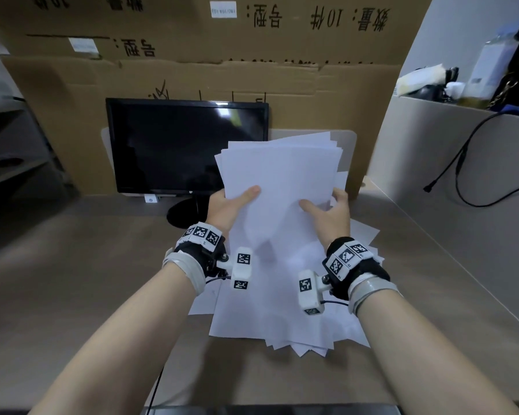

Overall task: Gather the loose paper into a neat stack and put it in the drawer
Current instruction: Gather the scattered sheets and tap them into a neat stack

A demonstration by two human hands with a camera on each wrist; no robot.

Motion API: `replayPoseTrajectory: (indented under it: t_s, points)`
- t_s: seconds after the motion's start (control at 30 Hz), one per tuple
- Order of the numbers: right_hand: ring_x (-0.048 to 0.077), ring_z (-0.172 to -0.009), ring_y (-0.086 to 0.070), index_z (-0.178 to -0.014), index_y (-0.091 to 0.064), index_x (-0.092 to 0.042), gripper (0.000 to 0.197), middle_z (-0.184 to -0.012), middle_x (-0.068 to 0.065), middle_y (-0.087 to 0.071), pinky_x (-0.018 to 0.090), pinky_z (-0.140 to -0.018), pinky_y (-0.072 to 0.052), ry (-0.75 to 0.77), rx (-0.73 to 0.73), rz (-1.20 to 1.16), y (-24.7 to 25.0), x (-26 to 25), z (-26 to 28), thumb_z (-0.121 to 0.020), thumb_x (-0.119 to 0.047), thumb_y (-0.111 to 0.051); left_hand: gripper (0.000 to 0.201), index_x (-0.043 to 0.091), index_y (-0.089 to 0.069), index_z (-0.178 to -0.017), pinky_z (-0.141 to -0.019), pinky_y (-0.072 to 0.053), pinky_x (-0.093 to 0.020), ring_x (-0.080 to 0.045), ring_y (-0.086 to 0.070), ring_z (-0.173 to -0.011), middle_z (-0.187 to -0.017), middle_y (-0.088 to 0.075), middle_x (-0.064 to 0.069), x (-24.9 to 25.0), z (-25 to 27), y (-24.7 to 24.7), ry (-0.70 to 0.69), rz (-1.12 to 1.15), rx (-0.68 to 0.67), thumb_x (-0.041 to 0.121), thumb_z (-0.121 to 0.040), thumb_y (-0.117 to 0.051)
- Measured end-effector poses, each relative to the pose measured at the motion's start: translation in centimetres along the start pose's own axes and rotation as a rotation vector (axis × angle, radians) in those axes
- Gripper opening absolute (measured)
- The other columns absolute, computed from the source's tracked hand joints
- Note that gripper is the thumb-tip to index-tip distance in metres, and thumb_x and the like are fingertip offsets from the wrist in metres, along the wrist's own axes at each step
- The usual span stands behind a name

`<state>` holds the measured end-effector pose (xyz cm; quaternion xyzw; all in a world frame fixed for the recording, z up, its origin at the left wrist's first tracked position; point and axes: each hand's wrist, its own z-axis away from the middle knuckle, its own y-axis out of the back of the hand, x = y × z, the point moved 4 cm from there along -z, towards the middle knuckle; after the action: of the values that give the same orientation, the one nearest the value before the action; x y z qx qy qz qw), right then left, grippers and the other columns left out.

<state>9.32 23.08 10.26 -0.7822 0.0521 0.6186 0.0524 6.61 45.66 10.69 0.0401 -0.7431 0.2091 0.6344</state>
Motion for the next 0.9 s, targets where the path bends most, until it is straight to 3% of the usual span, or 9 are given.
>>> replayPoseTrajectory:
  t_s: [0.07, 0.13, 0.2, 0.33, 0.5, 0.57, 0.67, 0.8, 0.9]
  points:
    - [0.009, -0.096, -0.069, -0.114, -0.055, -0.024, 0.055, -0.107, -0.009, -0.07, 0.027, -0.083, -0.055, 0.015, -0.062, -0.019, -0.2, 0.0, -0.1, -0.069, -0.027, -0.087, 0.031, 0.007, -0.076, -0.106, -0.085, -0.061, -0.038, -0.025, -0.077, -0.096, -0.103, -0.079, -0.007, -0.3, -0.3, 0.2, -0.017, -0.023, 0.009, 0.023, -0.082, -0.086]
    - [0.009, -0.09, -0.071, -0.102, -0.064, -0.021, 0.037, -0.096, -0.009, -0.073, 0.023, -0.077, -0.054, -0.007, -0.116, 0.019, -0.4, 0.4, 0.1, -0.073, -0.023, -0.087, 0.026, 0.008, -0.076, -0.105, -0.083, -0.062, -0.034, -0.022, -0.077, -0.095, -0.104, -0.079, -0.007, -0.6, -0.5, 0.3, -0.031, -0.054, 0.005, 0.022, -0.084, -0.084]
    - [0.012, -0.085, -0.071, -0.088, -0.069, -0.02, 0.025, -0.088, -0.007, -0.074, 0.027, -0.079, -0.055, -0.04, -0.104, 0.046, -0.4, 1.1, 0.0, -0.072, -0.025, -0.087, 0.022, 0.012, -0.075, -0.105, -0.081, -0.062, -0.029, -0.017, -0.076, -0.093, -0.105, -0.078, -0.004, -0.8, -0.6, 0.2, -0.039, -0.079, -0.021, 0.021, -0.086, -0.082]
    - [0.021, -0.089, -0.072, -0.086, -0.072, -0.019, 0.019, -0.091, -0.004, -0.076, 0.043, -0.09, -0.057, -0.084, -0.056, 0.106, -0.3, 2.5, -0.8, -0.076, -0.032, -0.082, 0.021, 0.009, -0.072, -0.111, -0.079, -0.06, -0.024, -0.012, -0.075, -0.091, -0.103, -0.078, 0.0, -1.8, -1.0, 0.7, -0.039, -0.141, -0.063, 0.019, -0.093, -0.075]
    - [0.026, -0.091, -0.068, -0.09, -0.069, -0.02, 0.014, -0.093, -0.002, -0.073, 0.04, -0.091, -0.055, -0.06, 0.1, 0.179, 0.7, 2.4, -1.3, -0.085, -0.033, -0.073, 0.012, 0.005, -0.066, -0.102, -0.069, -0.054, -0.012, 0.003, -0.071, -0.069, -0.091, -0.072, -0.002, -3.5, -1.2, 1.8, -0.036, -0.247, -0.076, -0.004, -0.098, -0.059]
    - [0.026, -0.093, -0.067, -0.089, -0.067, -0.022, 0.008, -0.093, -0.003, -0.071, 0.035, -0.089, -0.054, -0.043, 0.132, 0.187, 1.1, 2.5, -1.5, -0.089, -0.03, -0.07, 0.007, 0.003, -0.067, -0.1, -0.072, -0.056, -0.016, -0.001, -0.071, -0.07, -0.091, -0.073, -0.007, -3.8, -1.6, 2.1, -0.035, -0.26, -0.05, -0.001, -0.098, -0.062]
    - [0.027, -0.093, -0.066, -0.092, -0.067, -0.023, 0.006, -0.094, -0.002, -0.069, 0.03, -0.085, -0.05, -0.02, 0.161, 0.2, 1.3, 2.3, -1.5, -0.091, -0.028, -0.067, 0.012, 0.0, -0.07, -0.104, -0.086, -0.056, -0.032, -0.016, -0.068, -0.084, -0.097, -0.073, -0.015, -3.6, -1.6, 2.3, -0.035, -0.188, 0.034, 0.008, -0.096, -0.068]
    - [0.03, -0.097, -0.067, -0.096, -0.069, -0.016, 0.009, -0.1, 0.006, -0.072, 0.039, -0.092, -0.053, -0.045, 0.252, 0.158, 2.1, 2.3, -1.9, -0.092, -0.023, -0.065, 0.003, 0.021, -0.069, -0.095, -0.08, -0.054, -0.036, -0.019, -0.063, -0.082, -0.091, -0.071, -0.007, -3.7, -2.3, 3.7, 0.049, -0.047, 0.202, 0.024, -0.094, -0.068]
    - [0.027, -0.104, -0.066, -0.113, -0.067, -0.003, 0.025, -0.112, 0.011, -0.071, 0.029, -0.091, -0.048, -0.102, 0.301, 0.087, 2.7, 2.5, -2.3, -0.094, -0.018, -0.062, 0.012, 0.019, -0.065, -0.078, -0.079, -0.054, -0.041, -0.026, -0.063, -0.079, -0.074, -0.069, -0.004, -4.2, -2.7, 5.0, 0.157, 0.029, 0.262, 0.021, -0.089, -0.063]
